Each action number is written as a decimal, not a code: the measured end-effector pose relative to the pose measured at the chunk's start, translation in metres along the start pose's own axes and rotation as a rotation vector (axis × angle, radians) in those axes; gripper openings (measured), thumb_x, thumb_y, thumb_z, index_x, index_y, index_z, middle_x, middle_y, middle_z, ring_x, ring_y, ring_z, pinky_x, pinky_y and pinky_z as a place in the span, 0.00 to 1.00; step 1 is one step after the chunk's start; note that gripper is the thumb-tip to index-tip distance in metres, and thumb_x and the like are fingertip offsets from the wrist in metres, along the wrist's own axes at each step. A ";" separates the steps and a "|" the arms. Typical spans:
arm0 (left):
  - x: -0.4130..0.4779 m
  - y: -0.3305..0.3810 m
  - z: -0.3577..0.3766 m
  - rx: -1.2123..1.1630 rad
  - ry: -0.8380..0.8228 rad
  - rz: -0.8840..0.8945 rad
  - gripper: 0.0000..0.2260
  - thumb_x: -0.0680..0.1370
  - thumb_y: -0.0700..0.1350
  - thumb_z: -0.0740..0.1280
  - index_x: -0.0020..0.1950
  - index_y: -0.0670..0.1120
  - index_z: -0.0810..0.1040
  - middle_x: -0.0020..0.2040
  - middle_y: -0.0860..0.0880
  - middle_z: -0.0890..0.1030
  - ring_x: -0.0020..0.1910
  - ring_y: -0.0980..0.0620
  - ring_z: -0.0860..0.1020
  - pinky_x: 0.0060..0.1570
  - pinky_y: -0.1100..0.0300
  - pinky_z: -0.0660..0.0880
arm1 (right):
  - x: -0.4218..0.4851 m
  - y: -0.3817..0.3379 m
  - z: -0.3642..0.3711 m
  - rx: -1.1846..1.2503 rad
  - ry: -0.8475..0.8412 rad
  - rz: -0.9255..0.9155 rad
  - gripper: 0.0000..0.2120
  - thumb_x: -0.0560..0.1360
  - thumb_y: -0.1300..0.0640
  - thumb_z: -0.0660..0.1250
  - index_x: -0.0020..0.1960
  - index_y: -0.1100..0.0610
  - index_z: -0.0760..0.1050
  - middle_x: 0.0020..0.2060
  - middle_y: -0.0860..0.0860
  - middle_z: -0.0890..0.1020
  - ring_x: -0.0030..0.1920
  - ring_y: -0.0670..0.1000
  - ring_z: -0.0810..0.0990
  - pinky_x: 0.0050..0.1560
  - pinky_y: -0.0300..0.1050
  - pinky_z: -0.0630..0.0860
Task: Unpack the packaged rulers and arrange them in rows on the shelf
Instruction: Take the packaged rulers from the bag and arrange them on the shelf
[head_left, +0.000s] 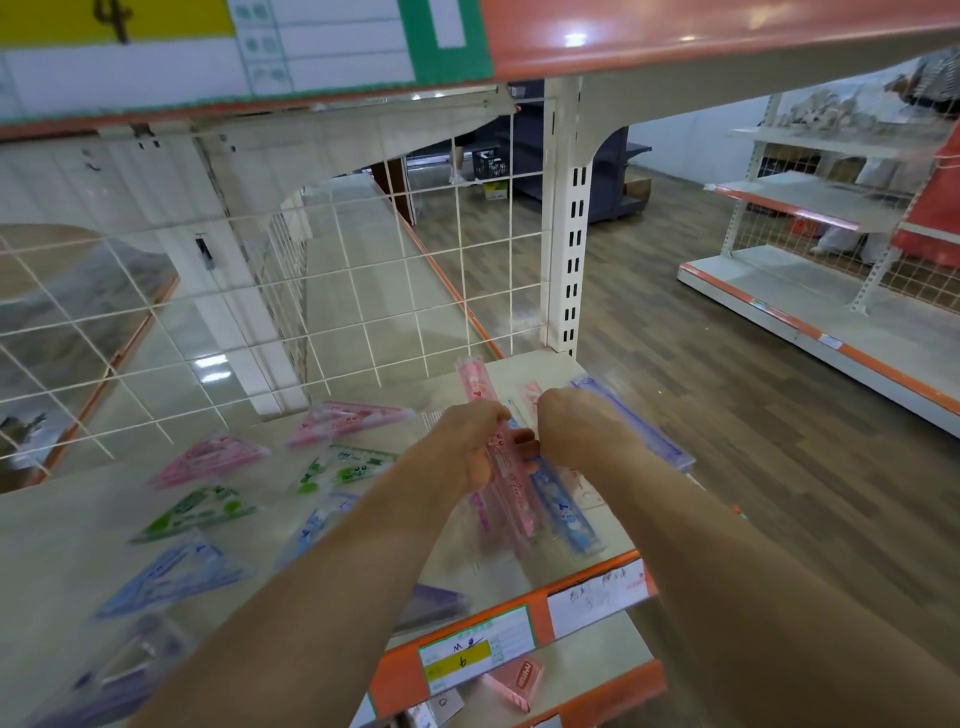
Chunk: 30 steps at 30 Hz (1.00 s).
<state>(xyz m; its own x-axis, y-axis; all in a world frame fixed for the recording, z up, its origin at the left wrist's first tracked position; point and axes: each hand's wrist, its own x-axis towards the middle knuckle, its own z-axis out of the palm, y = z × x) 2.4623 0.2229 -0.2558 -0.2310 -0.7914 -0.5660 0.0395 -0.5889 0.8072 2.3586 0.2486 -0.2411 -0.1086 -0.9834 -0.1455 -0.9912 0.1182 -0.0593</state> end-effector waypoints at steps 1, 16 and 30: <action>0.001 0.000 0.000 0.000 0.002 -0.005 0.14 0.81 0.37 0.54 0.66 0.37 0.67 0.44 0.37 0.78 0.36 0.42 0.78 0.29 0.51 0.79 | 0.000 0.000 0.002 -0.007 -0.008 0.001 0.11 0.78 0.64 0.59 0.60 0.62 0.71 0.57 0.57 0.77 0.58 0.56 0.77 0.49 0.43 0.72; 0.008 0.021 -0.009 -0.142 0.014 0.050 0.16 0.80 0.37 0.56 0.68 0.36 0.63 0.43 0.35 0.79 0.34 0.40 0.80 0.31 0.49 0.80 | 0.045 0.003 -0.006 -0.053 -0.049 -0.188 0.12 0.78 0.63 0.58 0.60 0.63 0.73 0.52 0.56 0.74 0.60 0.56 0.73 0.55 0.46 0.70; 0.010 0.036 -0.011 -0.243 0.128 0.071 0.16 0.81 0.35 0.53 0.69 0.37 0.61 0.38 0.37 0.76 0.25 0.43 0.79 0.28 0.52 0.79 | 0.154 -0.013 -0.016 -0.011 -0.261 -0.094 0.19 0.78 0.51 0.62 0.65 0.60 0.72 0.59 0.55 0.78 0.59 0.57 0.77 0.59 0.52 0.75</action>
<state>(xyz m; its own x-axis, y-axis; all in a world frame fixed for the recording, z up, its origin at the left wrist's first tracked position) 2.4717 0.1921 -0.2340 -0.0954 -0.8372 -0.5385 0.2866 -0.5412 0.7906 2.3533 0.0934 -0.2469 0.0058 -0.9209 -0.3897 -0.9969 0.0251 -0.0742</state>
